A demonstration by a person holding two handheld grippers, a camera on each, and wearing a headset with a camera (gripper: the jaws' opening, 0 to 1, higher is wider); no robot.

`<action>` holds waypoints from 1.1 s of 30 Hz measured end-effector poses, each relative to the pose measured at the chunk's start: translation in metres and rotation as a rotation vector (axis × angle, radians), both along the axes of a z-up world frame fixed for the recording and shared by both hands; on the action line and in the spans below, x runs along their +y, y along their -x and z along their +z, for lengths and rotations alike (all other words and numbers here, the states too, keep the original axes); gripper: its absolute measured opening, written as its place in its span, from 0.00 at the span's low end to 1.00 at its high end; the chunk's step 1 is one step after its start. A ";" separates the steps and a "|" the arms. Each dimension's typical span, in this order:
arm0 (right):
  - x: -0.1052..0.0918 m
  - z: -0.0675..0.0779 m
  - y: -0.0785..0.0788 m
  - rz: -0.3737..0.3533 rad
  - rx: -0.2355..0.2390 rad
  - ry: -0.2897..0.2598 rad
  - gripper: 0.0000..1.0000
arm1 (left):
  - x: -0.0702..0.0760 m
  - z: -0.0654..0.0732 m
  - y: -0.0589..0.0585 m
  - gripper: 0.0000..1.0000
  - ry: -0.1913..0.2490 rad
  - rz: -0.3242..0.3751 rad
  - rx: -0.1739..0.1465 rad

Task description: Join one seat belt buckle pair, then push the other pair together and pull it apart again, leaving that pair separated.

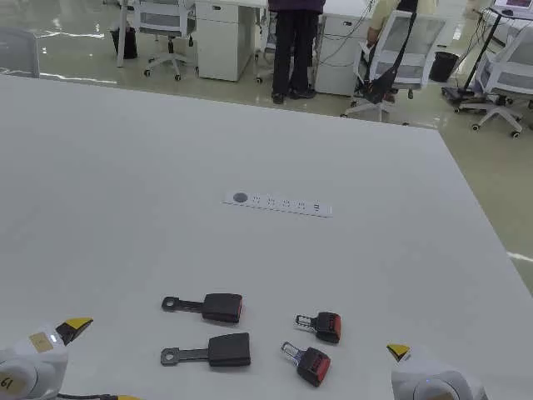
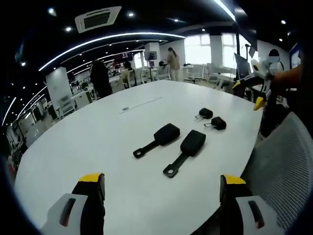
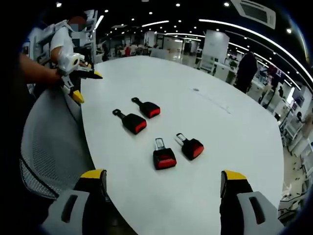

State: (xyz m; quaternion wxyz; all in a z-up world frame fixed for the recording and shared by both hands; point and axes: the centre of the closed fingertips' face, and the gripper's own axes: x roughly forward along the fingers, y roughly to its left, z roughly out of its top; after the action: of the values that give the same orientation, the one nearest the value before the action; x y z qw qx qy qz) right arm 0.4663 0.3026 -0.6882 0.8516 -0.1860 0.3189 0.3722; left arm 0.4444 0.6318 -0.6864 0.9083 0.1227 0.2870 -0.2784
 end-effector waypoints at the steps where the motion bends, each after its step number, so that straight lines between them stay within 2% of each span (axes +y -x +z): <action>1: 0.000 0.000 0.000 -0.001 -0.001 0.001 0.97 | -0.001 0.000 0.000 0.98 0.000 -0.003 -0.002; 7: -0.002 0.000 -0.001 -0.003 -0.003 0.002 0.96 | -0.005 0.001 0.002 0.98 -0.002 -0.007 0.002; 16: -0.001 0.001 0.000 -0.003 -0.003 0.003 0.96 | -0.002 -0.002 0.001 0.98 -0.002 -0.005 0.003; 22: 0.002 -0.004 0.002 0.004 0.009 0.006 0.95 | 0.002 -0.004 0.000 0.98 -0.007 -0.006 0.002; 27: 0.003 -0.003 0.003 0.008 0.009 0.003 0.94 | 0.004 -0.006 0.000 0.97 -0.018 -0.012 -0.002; 33: -0.001 0.001 -0.002 -0.006 -0.007 -0.003 0.93 | 0.003 -0.011 0.002 0.97 -0.036 -0.024 0.011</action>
State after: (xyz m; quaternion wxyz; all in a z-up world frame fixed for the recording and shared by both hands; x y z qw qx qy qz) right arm 0.4679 0.3012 -0.6874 0.8540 -0.1852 0.3161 0.3695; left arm 0.4424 0.6348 -0.6974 0.9010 0.1409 0.2953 -0.2847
